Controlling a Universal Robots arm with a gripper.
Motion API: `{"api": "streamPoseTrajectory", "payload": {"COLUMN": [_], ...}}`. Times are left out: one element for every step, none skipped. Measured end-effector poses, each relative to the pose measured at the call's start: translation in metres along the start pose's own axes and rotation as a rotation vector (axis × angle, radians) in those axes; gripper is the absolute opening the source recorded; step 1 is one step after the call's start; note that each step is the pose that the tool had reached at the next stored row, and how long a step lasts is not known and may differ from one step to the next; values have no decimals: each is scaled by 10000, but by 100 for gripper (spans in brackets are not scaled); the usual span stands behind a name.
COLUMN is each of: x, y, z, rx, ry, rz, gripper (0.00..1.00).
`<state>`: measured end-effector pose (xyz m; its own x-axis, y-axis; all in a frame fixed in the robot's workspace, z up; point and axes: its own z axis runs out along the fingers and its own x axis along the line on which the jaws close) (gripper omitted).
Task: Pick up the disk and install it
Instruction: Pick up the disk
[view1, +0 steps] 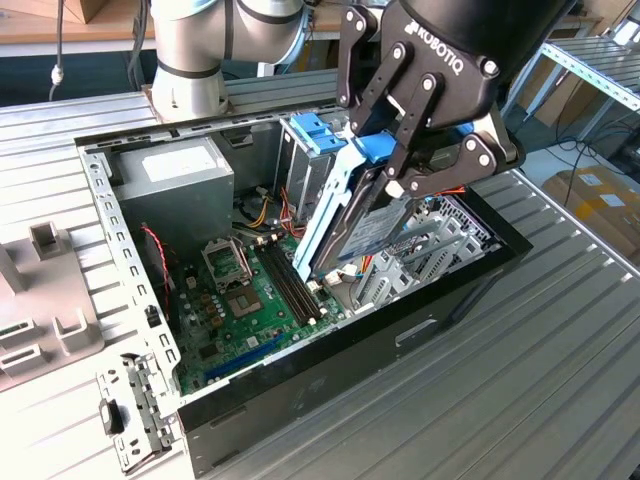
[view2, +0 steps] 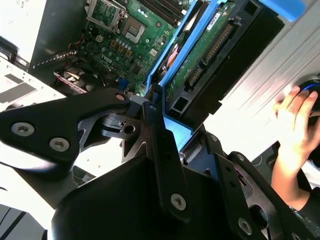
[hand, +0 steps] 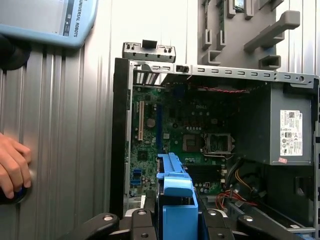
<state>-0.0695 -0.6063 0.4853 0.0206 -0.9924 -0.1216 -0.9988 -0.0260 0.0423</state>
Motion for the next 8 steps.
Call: {"api": "streamPoseTrajectory", "payload": {"x": [3,5,5,6,8,12,14,21], "y": [0,-1,-2,-2,-2,-2,-2,-7], "z": [0,0,0,3,5,6,5,4], "rx": [0,0,0,-1,0,0,0,0], "ry": [0,-1,0,0,0,-1,1,0], "rz": [0,0,-1,0,0,-1,0,0], "gripper": [37,37,37,37,37,37,37,37]}}
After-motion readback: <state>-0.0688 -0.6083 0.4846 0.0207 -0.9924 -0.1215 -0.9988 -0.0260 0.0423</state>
